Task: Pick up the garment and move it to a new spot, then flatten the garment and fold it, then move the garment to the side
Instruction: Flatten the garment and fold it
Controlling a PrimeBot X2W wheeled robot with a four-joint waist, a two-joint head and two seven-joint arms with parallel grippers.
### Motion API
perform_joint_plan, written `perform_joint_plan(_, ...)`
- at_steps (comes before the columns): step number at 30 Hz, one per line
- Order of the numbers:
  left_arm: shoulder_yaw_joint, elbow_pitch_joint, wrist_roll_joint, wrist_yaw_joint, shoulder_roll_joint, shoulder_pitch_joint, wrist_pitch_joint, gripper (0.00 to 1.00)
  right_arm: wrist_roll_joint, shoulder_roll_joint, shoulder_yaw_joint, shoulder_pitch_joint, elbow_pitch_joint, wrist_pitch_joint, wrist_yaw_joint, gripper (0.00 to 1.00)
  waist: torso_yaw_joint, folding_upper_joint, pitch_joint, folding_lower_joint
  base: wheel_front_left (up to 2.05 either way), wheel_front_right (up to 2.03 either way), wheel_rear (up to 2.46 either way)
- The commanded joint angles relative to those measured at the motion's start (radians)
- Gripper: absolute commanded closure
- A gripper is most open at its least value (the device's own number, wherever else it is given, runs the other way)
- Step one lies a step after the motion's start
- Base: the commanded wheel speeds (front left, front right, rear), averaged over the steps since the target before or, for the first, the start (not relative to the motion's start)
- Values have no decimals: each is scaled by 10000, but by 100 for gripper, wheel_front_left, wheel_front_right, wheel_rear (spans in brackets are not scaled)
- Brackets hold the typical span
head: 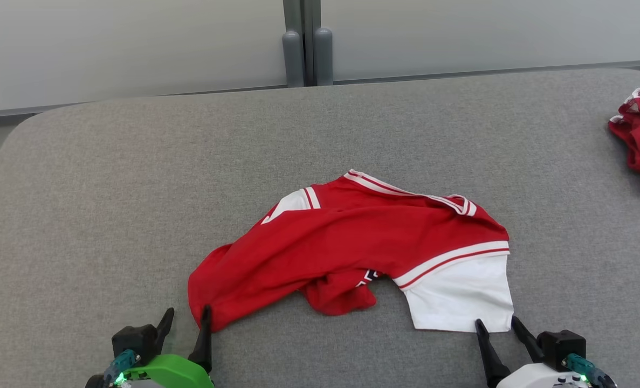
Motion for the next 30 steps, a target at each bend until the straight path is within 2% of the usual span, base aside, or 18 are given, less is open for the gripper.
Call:
perform_joint_plan(1,-45,107,-159,-28,-10,-189,1,0,62,-5,17,-188,146,-17,1,0,-24,0,21,0,0,0,0)
perform_joint_plan(13,-757,614,-959,-28,-71,-717,1,0,-6,7,-186,-1050,997,-27,-1,0,-89,0,260,0,0,0,0)
perform_joint_plan(14,-818,549,-1131,-28,-89,-749,1,16,-29,24,-136,-1127,1070,-16,-1,0,-92,0,280,0,0,0,0)
perform_joint_plan(15,-877,541,-1272,-28,-93,-734,1,51,-39,35,-88,-1181,1157,-11,1,0,-94,0,295,0,0,0,0)
perform_joint_plan(16,-963,535,-1384,-28,-95,-716,1,69,-18,47,-23,-1236,1339,-7,1,0,-95,0,314,0,0,0,0)
perform_joint_plan(17,-1053,529,-1412,-28,-68,-704,1,92,62,59,51,-1290,1545,-2,1,13,-93,0,322,0,0,0,0)
perform_joint_plan(18,-1146,510,-1439,-28,-25,-685,1,100,160,73,157,-1375,1739,27,1,93,-87,0,333,0,0,0,0)
perform_joint_plan(19,-1202,451,-1477,-28,-3,-670,1,100,177,78,244,-1446,1851,42,2,100,-80,0,338,0,0,0,0)
perform_joint_plan(23,-1177,-264,-1858,-28,43,-440,1,100,489,81,446,-1615,1487,12,2,100,-23,0,355,0,0,0,0)
perform_joint_plan(30,-1305,-2062,-2134,-28,514,-486,1,100,1302,-271,575,-1613,-352,-25,1,100,11,0,430,0,0,0,0)
